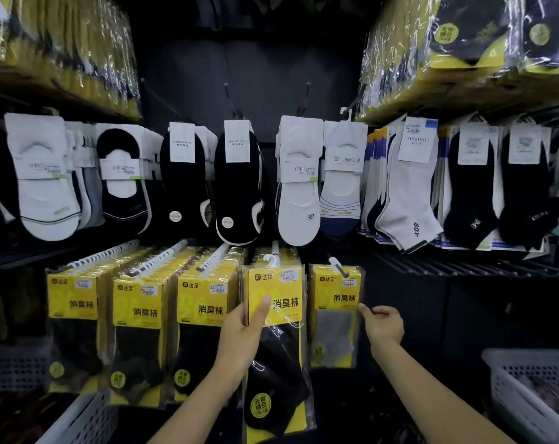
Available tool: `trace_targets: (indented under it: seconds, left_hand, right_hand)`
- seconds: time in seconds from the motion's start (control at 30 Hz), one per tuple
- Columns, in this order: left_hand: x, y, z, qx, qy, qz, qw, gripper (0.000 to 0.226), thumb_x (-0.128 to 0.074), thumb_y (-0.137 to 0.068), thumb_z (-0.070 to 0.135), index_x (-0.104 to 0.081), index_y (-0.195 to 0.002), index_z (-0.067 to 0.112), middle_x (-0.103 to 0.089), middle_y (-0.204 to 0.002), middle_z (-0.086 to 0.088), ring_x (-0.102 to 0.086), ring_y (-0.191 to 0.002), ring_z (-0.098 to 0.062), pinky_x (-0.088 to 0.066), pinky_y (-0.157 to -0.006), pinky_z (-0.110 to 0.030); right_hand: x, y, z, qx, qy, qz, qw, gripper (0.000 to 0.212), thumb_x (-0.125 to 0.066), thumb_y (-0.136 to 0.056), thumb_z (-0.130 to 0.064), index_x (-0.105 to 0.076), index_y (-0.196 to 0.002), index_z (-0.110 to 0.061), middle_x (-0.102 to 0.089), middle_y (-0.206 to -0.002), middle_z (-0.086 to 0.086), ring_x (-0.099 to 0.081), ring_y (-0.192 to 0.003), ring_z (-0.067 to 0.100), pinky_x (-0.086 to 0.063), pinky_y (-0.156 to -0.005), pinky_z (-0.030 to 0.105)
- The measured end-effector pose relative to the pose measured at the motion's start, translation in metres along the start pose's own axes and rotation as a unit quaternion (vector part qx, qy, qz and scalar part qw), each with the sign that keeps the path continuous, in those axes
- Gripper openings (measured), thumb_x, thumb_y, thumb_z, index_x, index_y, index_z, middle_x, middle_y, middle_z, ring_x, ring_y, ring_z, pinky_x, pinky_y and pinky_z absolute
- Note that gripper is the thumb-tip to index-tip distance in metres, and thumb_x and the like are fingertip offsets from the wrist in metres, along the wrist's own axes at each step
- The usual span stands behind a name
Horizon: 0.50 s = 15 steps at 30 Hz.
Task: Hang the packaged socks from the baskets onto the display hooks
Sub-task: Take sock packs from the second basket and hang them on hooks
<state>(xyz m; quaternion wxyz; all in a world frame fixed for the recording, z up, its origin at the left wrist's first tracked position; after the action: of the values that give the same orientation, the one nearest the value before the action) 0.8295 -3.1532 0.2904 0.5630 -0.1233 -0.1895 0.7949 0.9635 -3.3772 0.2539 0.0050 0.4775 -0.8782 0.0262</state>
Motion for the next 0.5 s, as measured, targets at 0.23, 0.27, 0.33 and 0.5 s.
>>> trace_targets:
  seconds: [0.23, 0.27, 0.33, 0.5]
  left_hand:
    - [-0.015, 0.007, -0.013, 0.034, 0.037, -0.016, 0.999, 0.035, -0.059, -0.072, 0.057, -0.069, -0.09, 0.028, -0.075, -0.086, 0.012, -0.067, -0.08, 0.002, -0.046, -0.062, -0.004]
    - [-0.019, 0.008, -0.011, 0.041, 0.04, -0.013, 0.998, 0.039, -0.06, -0.069, 0.059, -0.069, -0.087, 0.026, -0.075, -0.086, 0.007, -0.068, -0.078, -0.002, -0.048, -0.063, -0.007]
    - [-0.028, 0.009, -0.012, 0.047, 0.049, -0.006, 0.998, 0.045, -0.063, -0.065, 0.061, -0.068, -0.084, 0.021, -0.073, -0.083, 0.006, -0.067, -0.076, -0.009, -0.048, -0.065, -0.013]
    - [-0.042, 0.011, -0.018, 0.041, 0.062, 0.01, 0.997, 0.05, -0.071, -0.055, 0.06, -0.07, -0.093, 0.028, -0.074, -0.086, 0.016, -0.069, -0.08, 0.001, -0.051, -0.066, -0.015]
  right_hand:
    - [0.008, 0.054, -0.008, 0.06, -0.112, -0.231, 0.965, 0.027, -0.058, -0.091, -0.033, -0.066, -0.095, -0.008, -0.067, -0.087, 0.008, -0.066, -0.081, 0.019, -0.055, -0.073, 0.028]
    - [0.01, 0.066, -0.014, 0.071, -0.119, -0.266, 0.954, 0.032, -0.057, -0.09, -0.037, -0.066, -0.096, -0.008, -0.068, -0.086, 0.007, -0.066, -0.079, 0.018, -0.055, -0.072, 0.027]
    - [0.014, 0.085, -0.022, 0.096, -0.117, -0.311, 0.938, 0.039, -0.062, -0.08, -0.045, -0.068, -0.098, -0.01, -0.069, -0.089, 0.008, -0.067, -0.084, 0.02, -0.056, -0.078, 0.031]
    - [0.027, 0.098, -0.032, 0.126, -0.122, -0.301, 0.937, 0.039, -0.072, -0.073, -0.036, -0.066, -0.097, -0.006, -0.068, -0.104, 0.017, -0.065, -0.101, 0.029, -0.052, -0.094, 0.041]
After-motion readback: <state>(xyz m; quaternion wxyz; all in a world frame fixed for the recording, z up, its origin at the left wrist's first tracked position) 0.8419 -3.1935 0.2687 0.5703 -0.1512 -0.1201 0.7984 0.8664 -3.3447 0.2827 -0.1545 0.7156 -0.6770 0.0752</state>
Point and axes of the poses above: each hand's wrist, its own y-axis away from the middle knuckle, its own x-axis out of the back of the hand, z = x × y, the point moved 1 cm from there along -y, towards the middle knuckle
